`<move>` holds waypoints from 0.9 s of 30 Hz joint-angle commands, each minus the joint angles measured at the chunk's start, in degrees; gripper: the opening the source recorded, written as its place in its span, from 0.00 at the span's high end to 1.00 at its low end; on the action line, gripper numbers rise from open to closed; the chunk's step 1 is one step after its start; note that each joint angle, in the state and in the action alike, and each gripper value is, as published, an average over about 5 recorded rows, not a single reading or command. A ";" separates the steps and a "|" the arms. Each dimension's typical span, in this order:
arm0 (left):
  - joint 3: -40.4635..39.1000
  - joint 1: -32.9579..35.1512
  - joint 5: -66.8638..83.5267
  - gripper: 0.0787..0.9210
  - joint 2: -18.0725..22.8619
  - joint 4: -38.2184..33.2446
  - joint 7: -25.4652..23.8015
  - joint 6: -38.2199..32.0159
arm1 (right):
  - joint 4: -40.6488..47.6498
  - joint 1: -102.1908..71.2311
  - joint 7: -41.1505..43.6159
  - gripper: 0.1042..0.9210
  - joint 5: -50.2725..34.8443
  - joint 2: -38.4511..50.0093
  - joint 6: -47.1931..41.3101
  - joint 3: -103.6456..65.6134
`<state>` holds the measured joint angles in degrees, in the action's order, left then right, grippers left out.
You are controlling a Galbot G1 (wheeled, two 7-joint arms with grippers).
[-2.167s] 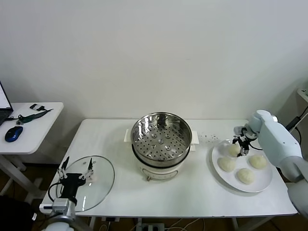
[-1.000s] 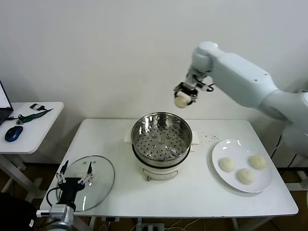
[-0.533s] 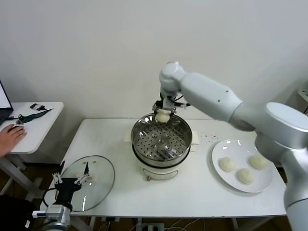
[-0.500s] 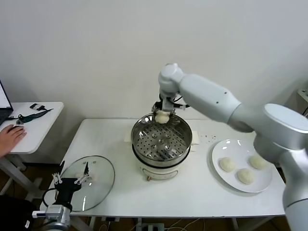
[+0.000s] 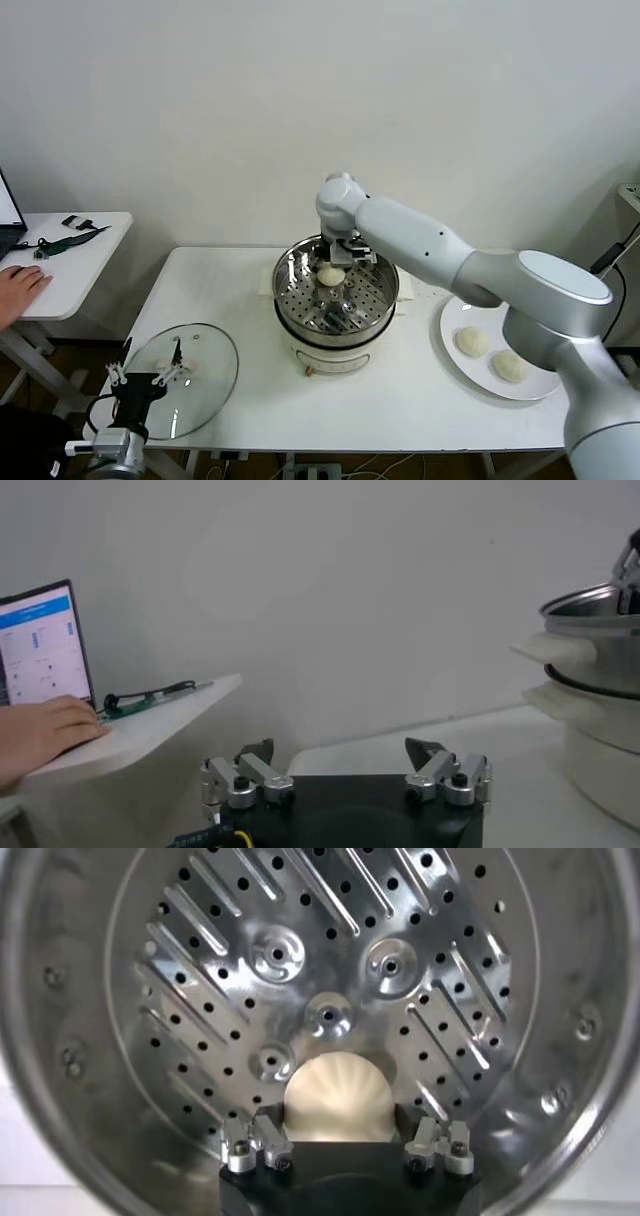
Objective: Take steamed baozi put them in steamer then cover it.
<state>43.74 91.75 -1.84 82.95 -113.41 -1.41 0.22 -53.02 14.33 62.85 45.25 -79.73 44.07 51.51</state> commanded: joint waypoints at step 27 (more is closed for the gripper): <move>-0.89 0.93 -0.25 0.12 0.03 -2.37 0.12 0.36 | -20.58 25.37 -5.79 0.12 -50.40 37.46 -36.92 22.34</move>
<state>42.92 92.67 -2.05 82.95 -115.14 -1.26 0.49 -68.25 30.42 60.32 16.67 -55.85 25.62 62.69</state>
